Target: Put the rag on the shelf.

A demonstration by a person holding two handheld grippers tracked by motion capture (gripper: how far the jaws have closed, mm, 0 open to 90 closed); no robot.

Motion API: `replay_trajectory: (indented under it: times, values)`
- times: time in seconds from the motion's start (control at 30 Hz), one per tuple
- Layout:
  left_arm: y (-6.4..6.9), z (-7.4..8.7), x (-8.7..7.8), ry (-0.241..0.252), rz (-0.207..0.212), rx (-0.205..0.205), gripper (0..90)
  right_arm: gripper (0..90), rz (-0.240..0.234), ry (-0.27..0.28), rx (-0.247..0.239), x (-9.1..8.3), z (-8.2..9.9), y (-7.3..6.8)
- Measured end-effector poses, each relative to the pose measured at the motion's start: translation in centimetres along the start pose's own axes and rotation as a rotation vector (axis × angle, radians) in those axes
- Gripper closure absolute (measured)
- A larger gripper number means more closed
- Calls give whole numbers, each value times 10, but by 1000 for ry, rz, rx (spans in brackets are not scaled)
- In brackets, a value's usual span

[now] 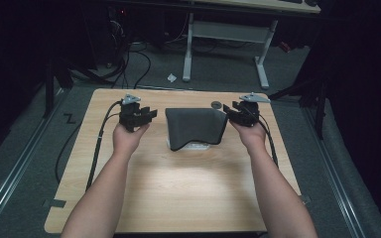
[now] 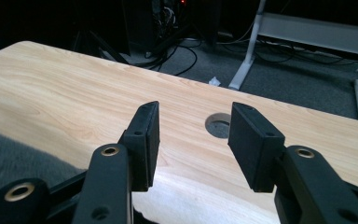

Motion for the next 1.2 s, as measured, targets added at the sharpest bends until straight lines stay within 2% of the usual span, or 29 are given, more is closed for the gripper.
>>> replay_trajectory:
  times: [0.1,0.27,0.37,0.43,0.47,0.6,0.63,0.77,0.8,0.87,0.97,1.03,1.07,1.1,1.13,1.2]
  values:
    - [-5,0,-10,28,-19,-6,582,534,9,14,-2,-9,2,4]
    - [-14,8,-27,32,-52,-2,565,519,24,10,-37,-28,6,7]
    - [-17,16,-41,38,-59,-1,556,506,14,47,-29,-44,6,6]
    - [-16,23,-52,43,-57,6,552,484,11,29,-44,-55,10,3]
    - [-14,29,-58,44,-49,6,550,479,9,43,-62,-62,13,0]
    - [-4,51,-76,38,-24,-10,536,439,-6,31,-94,-83,27,-12]
    - [0,58,-80,32,-19,-10,527,426,-16,11,-92,-88,32,-17]
    - [27,85,-94,38,13,1,510,422,-33,14,-142,-106,54,-40]
    - [33,89,-95,38,20,2,509,421,-52,10,-148,-110,62,-49]
    - [51,102,-96,31,45,9,505,425,-68,10,-156,-116,76,-62]
    - [86,117,-93,5,109,27,495,428,-84,1,-162,-121,98,-80]
    - [113,128,-90,-12,157,60,488,427,-98,-23,-159,-122,117,-95]
    - [122,131,-89,-19,171,74,485,426,-105,-39,-166,-122,126,-102]
    - [131,137,-87,-31,176,110,485,425,-109,-50,-177,-122,132,-107]
    - [140,145,-84,-61,169,156,484,425,-106,-62,-185,-122,141,-113]
    - [153,158,-78,-123,195,186,478,432,-111,-87,-186,-120,159,-122]
Point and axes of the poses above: each handheld gripper's, and its own axes: x roughly forward along the jaws, z roughly out of its underside, y roughly to its right, the point moved 7 cm from there along x, roughly forward along the jaws, and after that the axes turned 3 degrees about x, right-handed, at the moved point
